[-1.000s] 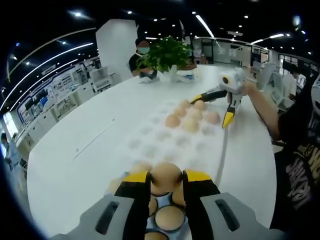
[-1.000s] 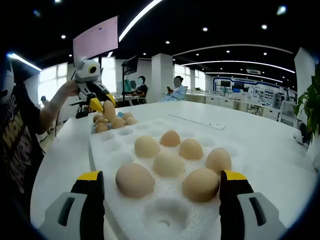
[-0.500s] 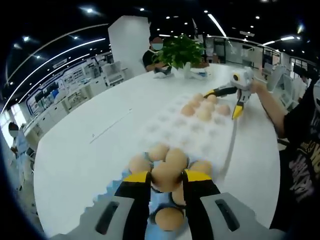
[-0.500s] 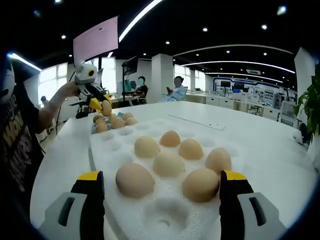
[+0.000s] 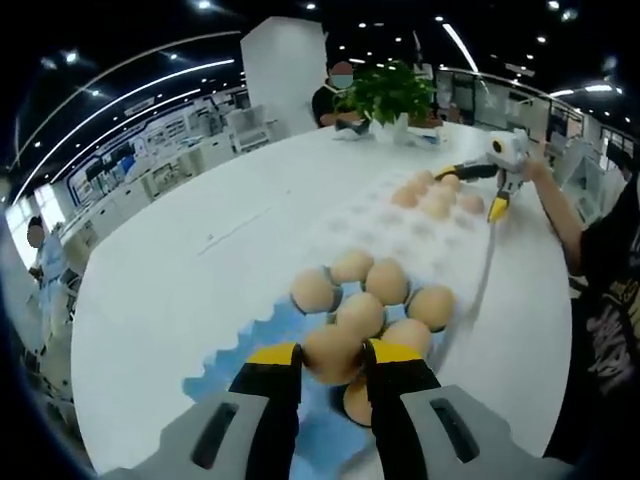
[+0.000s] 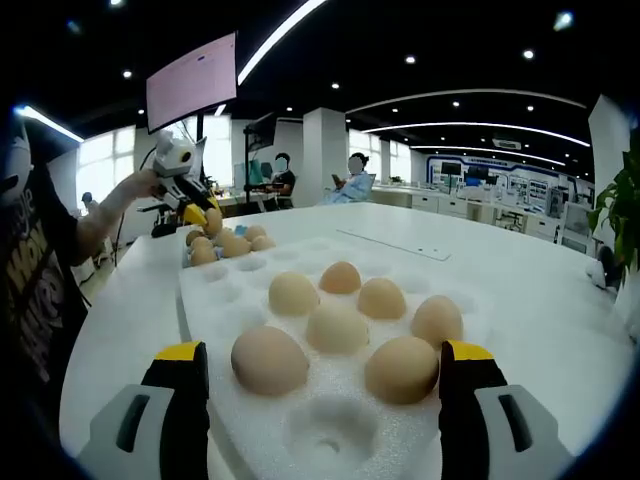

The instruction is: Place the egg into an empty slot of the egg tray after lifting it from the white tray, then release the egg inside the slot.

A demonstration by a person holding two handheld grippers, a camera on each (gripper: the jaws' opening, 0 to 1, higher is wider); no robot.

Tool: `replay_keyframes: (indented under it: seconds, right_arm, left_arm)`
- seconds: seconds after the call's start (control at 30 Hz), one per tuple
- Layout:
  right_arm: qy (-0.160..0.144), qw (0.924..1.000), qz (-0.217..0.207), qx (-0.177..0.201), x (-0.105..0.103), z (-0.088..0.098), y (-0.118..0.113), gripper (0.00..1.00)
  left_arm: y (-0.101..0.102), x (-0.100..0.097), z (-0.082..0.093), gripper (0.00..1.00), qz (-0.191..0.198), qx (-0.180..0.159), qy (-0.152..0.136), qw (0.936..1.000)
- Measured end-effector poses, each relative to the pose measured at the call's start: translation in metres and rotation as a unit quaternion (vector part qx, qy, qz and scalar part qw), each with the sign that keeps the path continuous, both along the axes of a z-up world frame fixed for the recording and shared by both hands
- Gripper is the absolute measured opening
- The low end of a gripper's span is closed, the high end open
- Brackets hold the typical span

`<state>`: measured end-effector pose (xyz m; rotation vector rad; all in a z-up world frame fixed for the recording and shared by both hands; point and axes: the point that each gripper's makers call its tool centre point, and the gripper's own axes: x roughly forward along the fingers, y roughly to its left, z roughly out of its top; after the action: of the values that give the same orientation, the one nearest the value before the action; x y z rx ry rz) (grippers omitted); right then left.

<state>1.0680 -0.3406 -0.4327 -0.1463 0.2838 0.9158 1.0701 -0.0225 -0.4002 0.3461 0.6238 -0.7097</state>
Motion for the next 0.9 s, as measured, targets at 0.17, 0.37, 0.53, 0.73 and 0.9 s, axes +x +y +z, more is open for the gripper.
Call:
replay_keyframes:
  seconds: [0.17, 0.37, 0.53, 0.73, 0.9]
  right_arm:
    - [0.0, 1.0, 0.0, 0.0, -0.001, 0.0, 0.0, 1.0]
    - [0.0, 1.0, 0.0, 0.0, -0.002, 0.0, 0.001, 1.0]
    - [-0.001, 1.0, 0.0, 0.001, -0.003, 0.0, 0.002, 1.0]
    - [-0.001, 1.0, 0.0, 0.001, -0.004, 0.0, 0.003, 1.0]
    - [-0.001, 1.0, 0.0, 0.001, -0.005, 0.0, 0.004, 1.0]
  left_arm:
    - [0.001, 0.003, -0.006, 0.25, 0.003, 0.003, 0.008, 1.0]
    - [0.002, 0.009, -0.017, 0.25, 0.008, 0.012, 0.017, 0.9998]
    - [0.0, 0.014, -0.023, 0.25, 0.012, 0.008, 0.02, 0.9997]
    - [-0.001, 0.016, -0.025, 0.25, 0.013, 0.003, 0.024, 0.9996]
    - [-0.003, 0.016, -0.021, 0.23, 0.01, -0.01, 0.017, 0.9998]
